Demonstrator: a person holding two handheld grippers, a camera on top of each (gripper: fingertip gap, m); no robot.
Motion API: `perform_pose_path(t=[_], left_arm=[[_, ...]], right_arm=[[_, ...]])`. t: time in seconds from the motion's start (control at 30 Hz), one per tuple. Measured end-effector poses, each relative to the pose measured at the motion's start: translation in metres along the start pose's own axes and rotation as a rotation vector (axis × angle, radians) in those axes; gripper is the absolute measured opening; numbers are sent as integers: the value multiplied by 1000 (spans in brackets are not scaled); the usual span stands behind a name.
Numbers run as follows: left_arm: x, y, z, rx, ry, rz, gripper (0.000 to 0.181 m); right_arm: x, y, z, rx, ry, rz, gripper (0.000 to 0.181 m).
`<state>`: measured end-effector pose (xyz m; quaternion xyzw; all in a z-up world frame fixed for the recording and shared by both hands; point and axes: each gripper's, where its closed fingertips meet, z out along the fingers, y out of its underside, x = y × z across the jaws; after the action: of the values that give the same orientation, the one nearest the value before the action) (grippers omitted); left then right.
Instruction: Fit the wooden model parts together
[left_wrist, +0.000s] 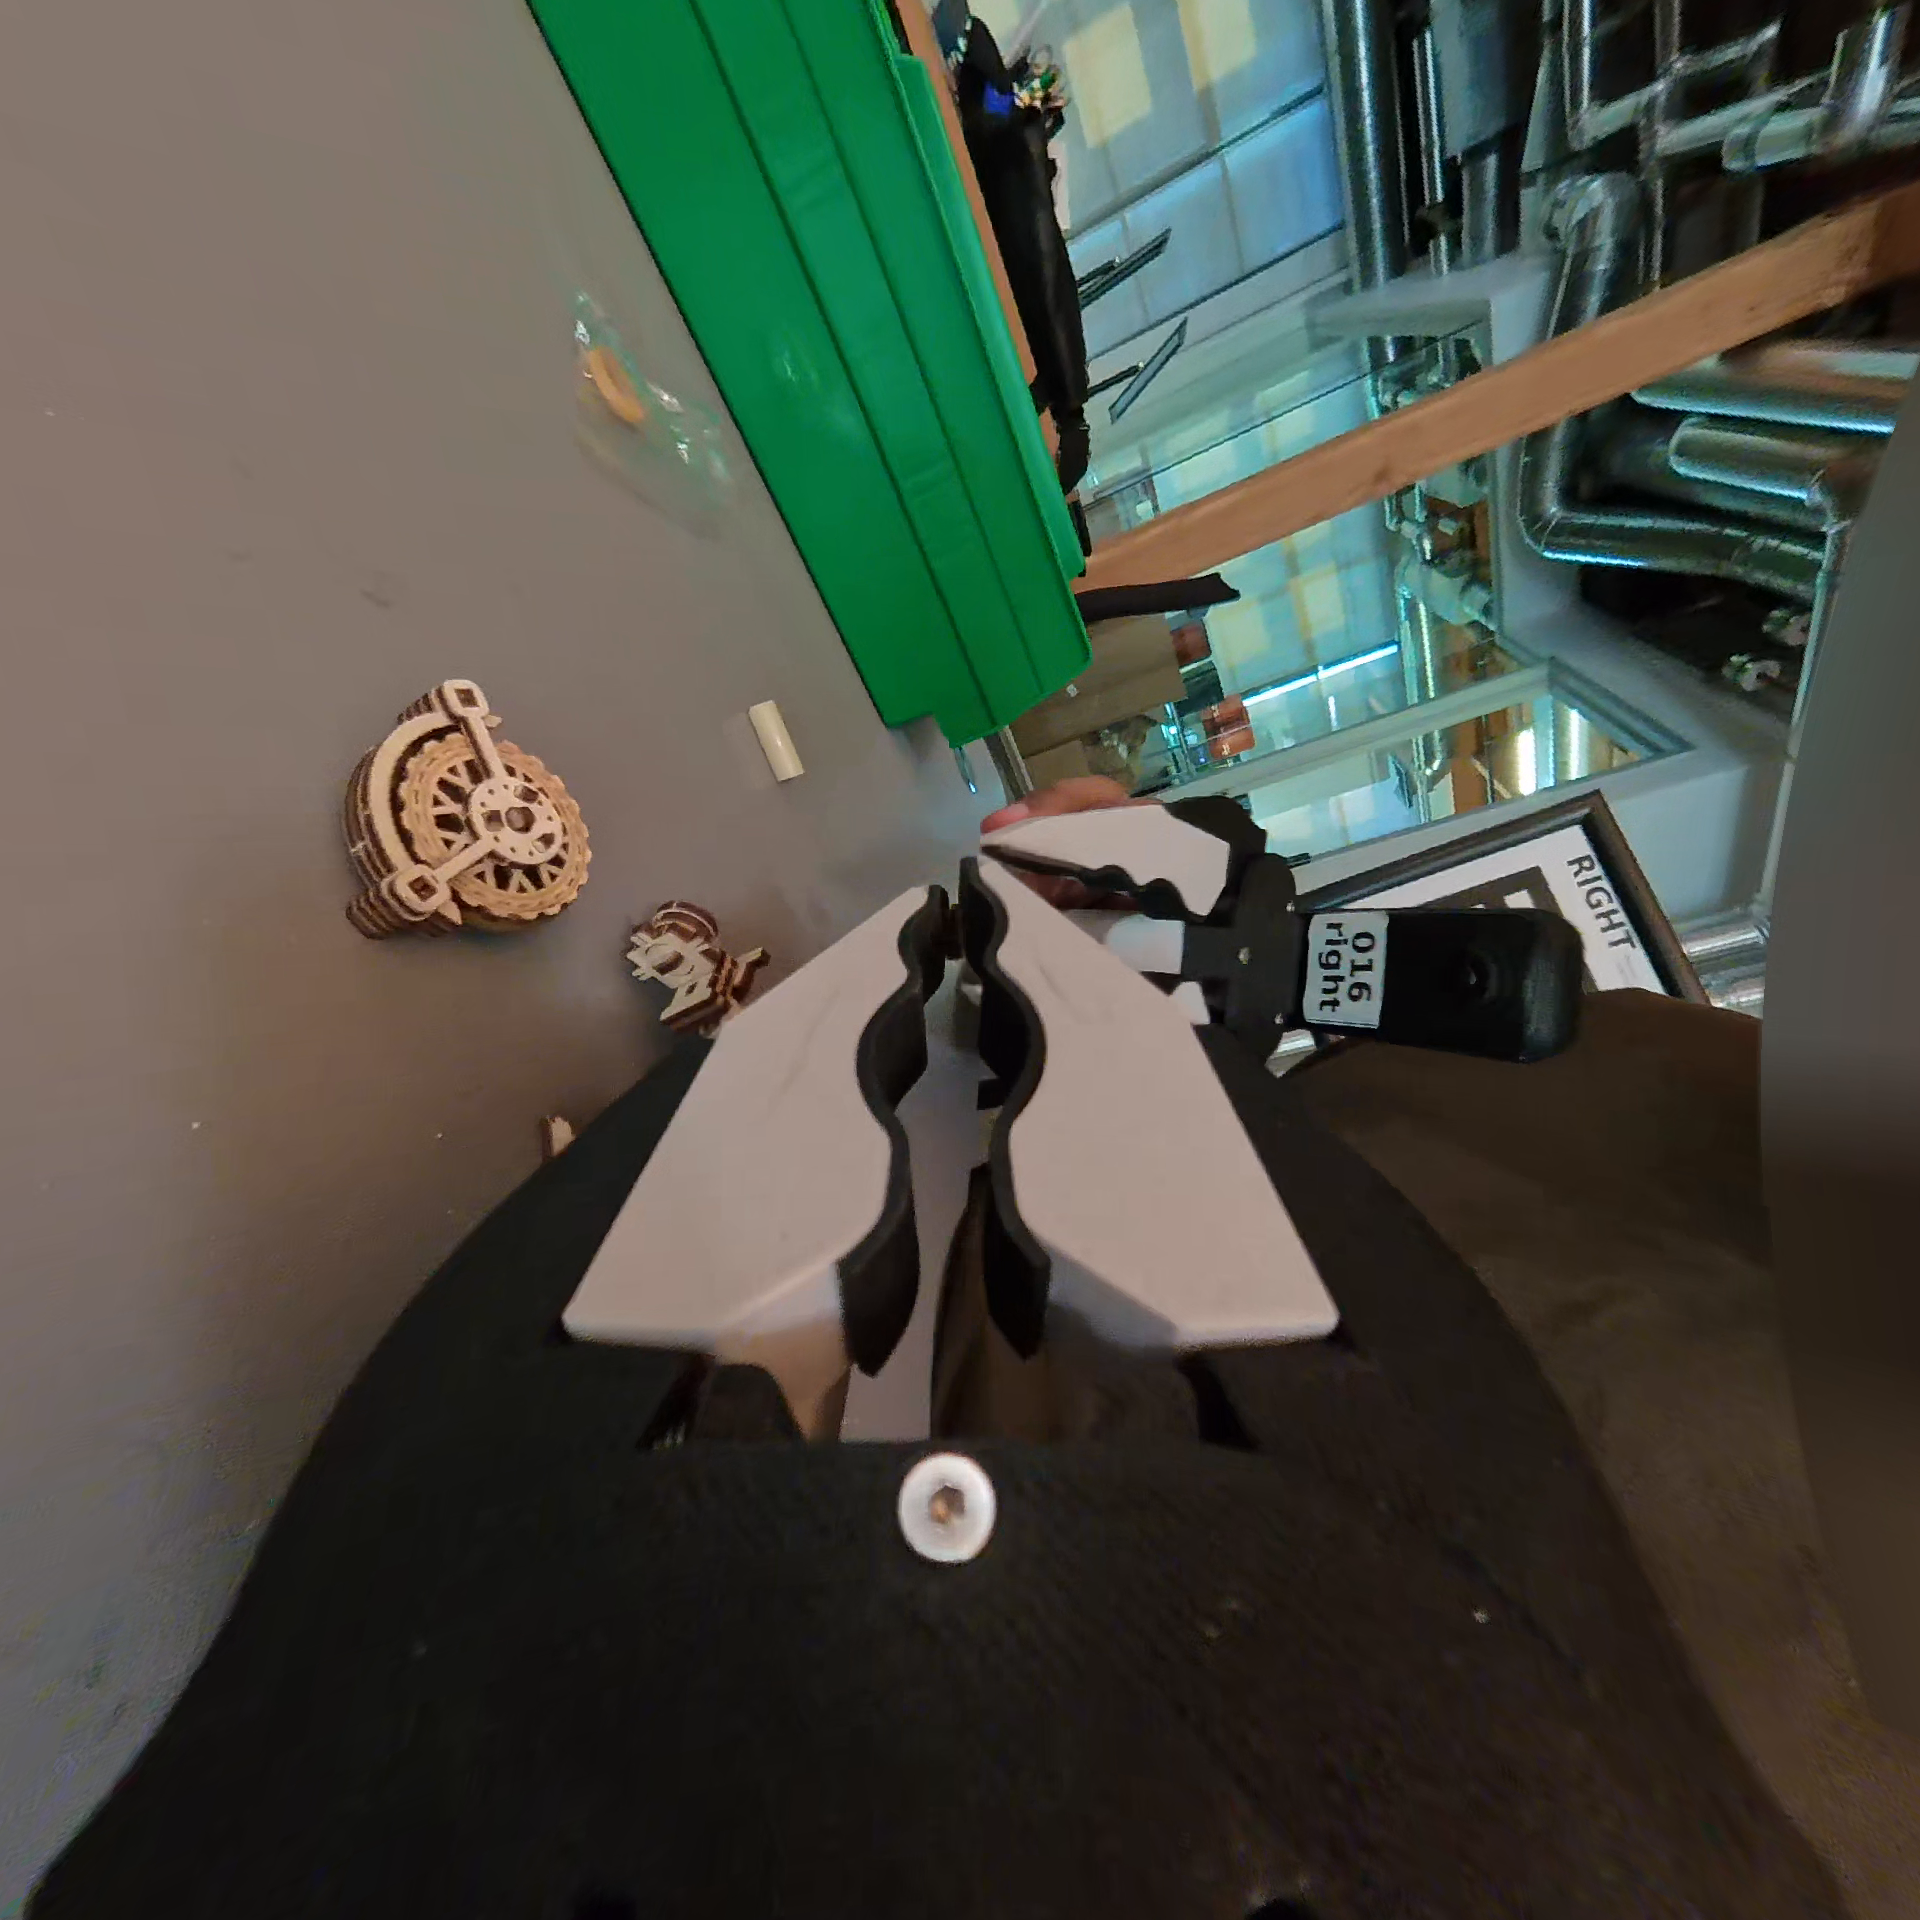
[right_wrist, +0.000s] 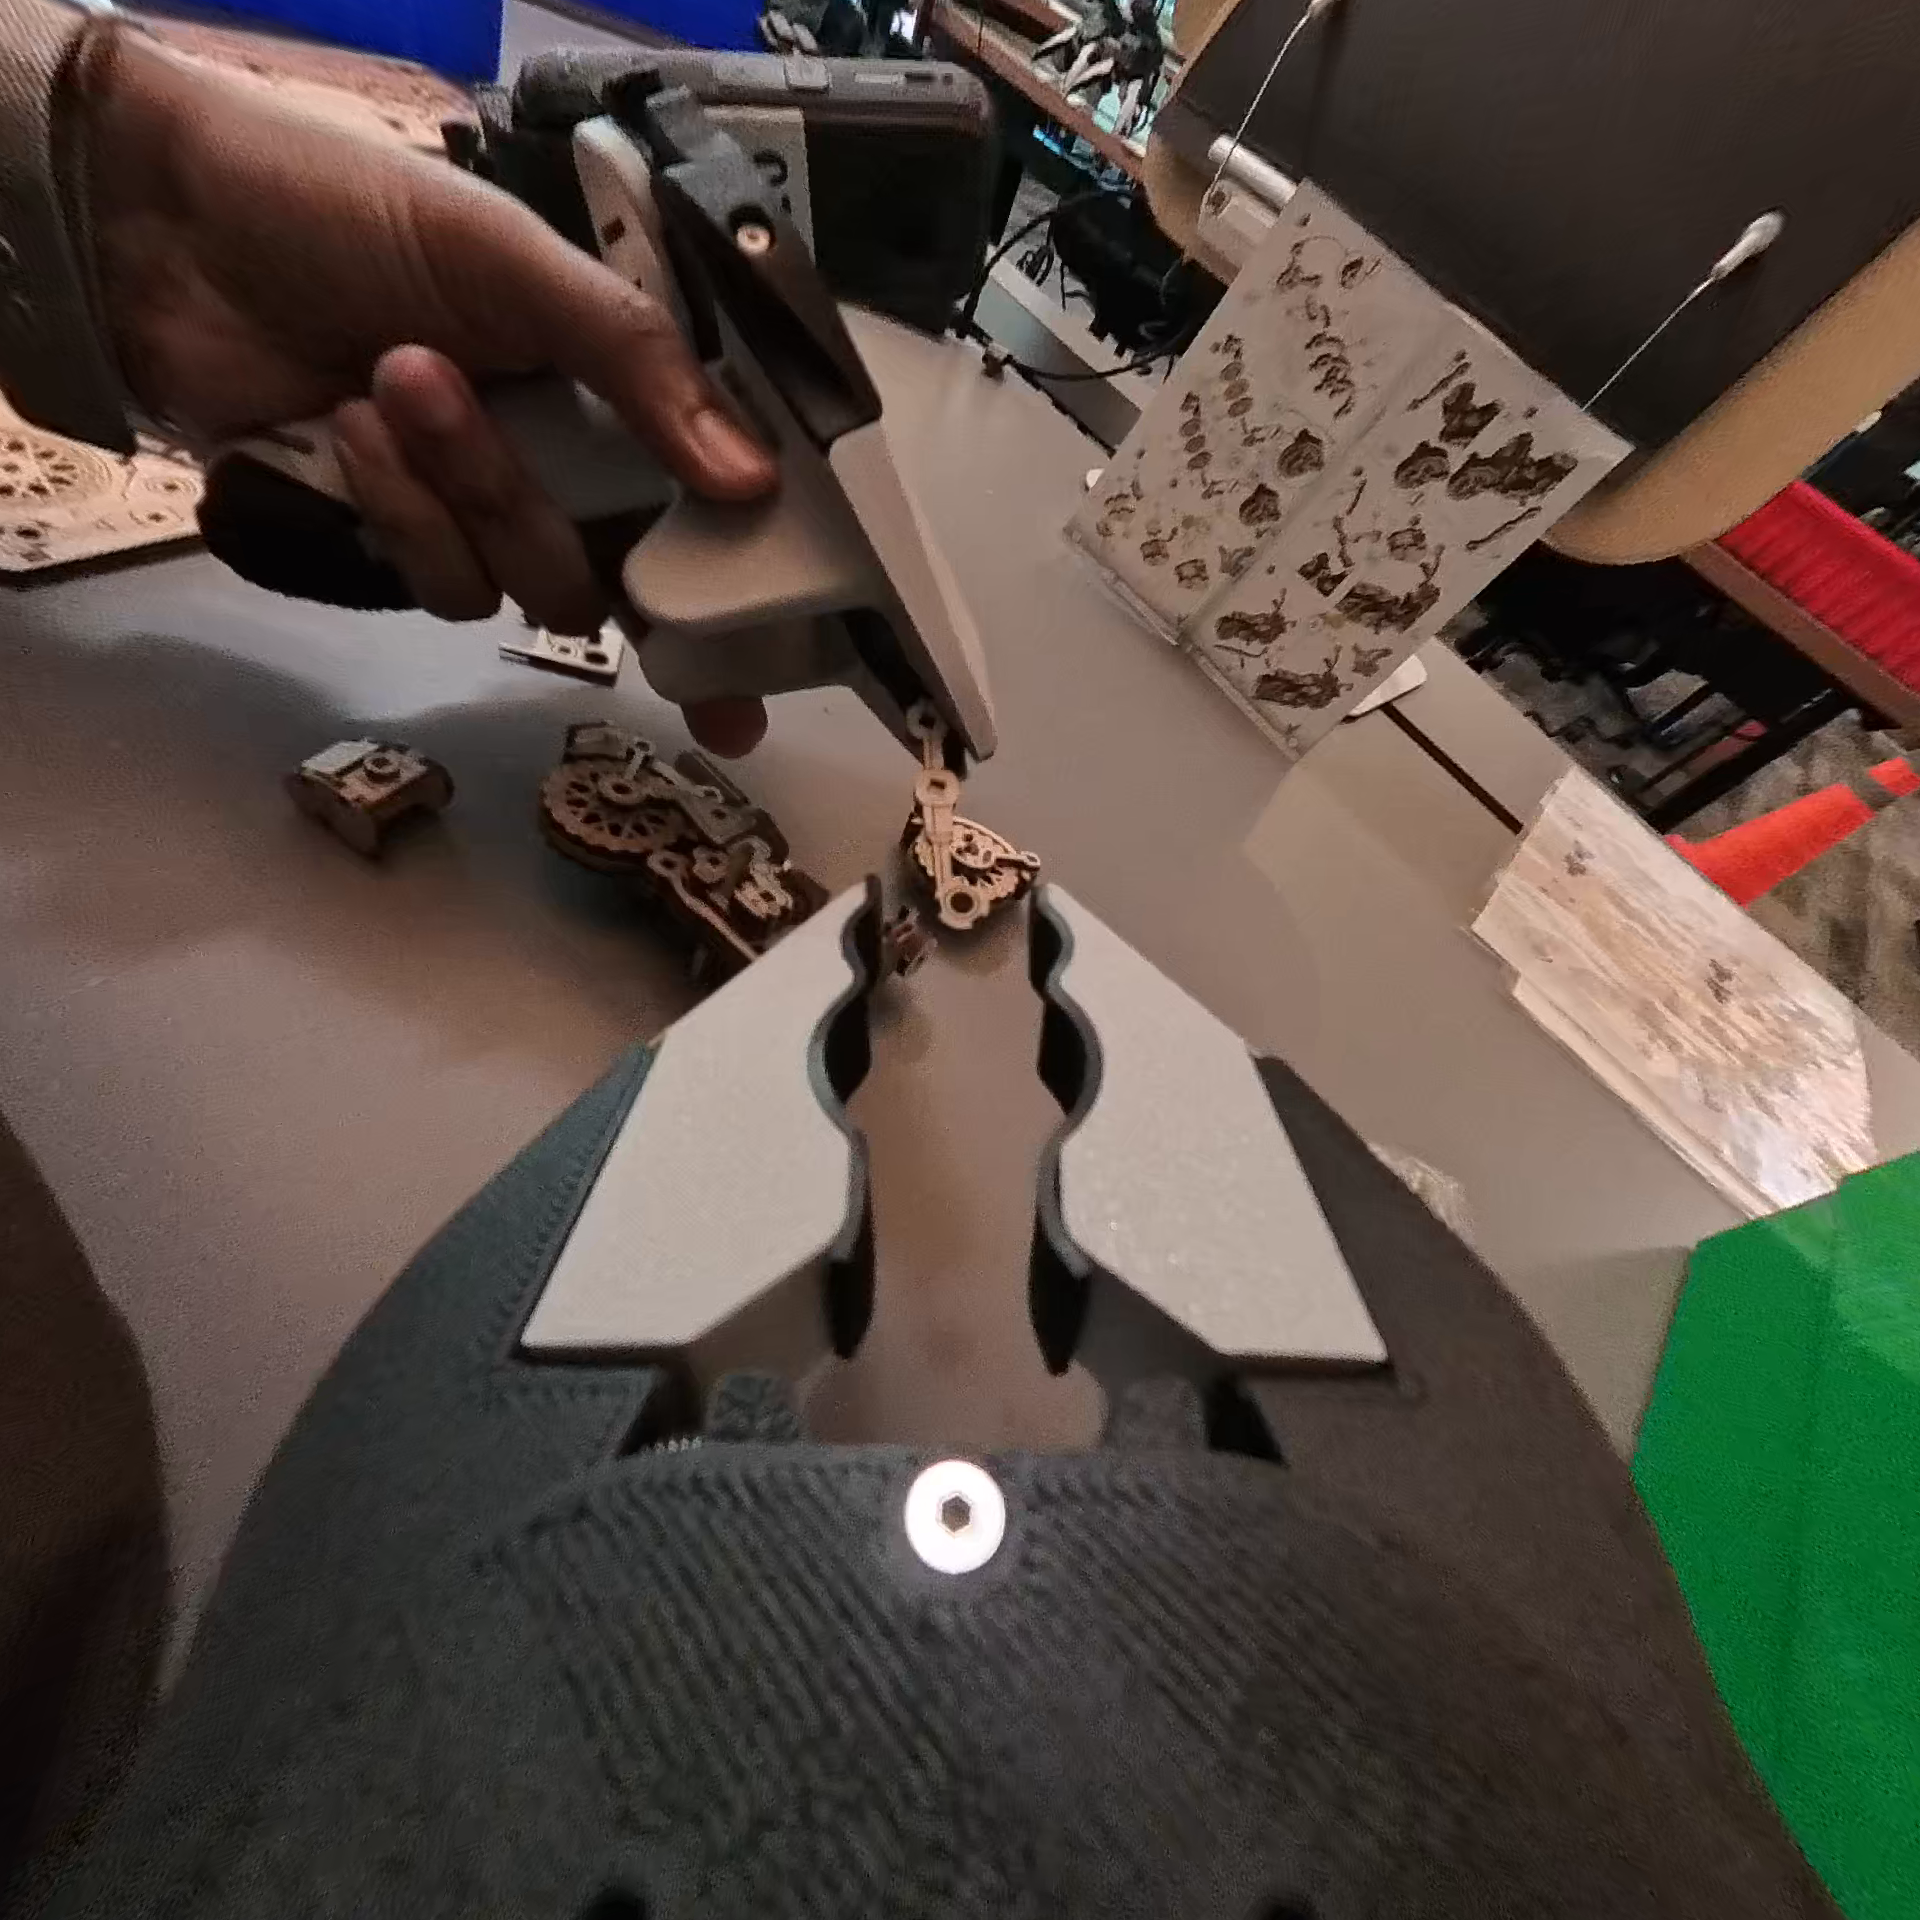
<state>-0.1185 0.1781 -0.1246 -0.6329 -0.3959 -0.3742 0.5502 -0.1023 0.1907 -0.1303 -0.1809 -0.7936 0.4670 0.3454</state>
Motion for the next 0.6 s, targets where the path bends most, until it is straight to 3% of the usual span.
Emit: perform_pose_path(t=[0.27,0.6], left_arm=[[4,10,0,-75,49,-6,1],[6,22,-2,-161,82,-10,1]], right_arm=[[-9,-5,-8,84,-129,104,11],[-24,2,-7,61,-211,59,12]])
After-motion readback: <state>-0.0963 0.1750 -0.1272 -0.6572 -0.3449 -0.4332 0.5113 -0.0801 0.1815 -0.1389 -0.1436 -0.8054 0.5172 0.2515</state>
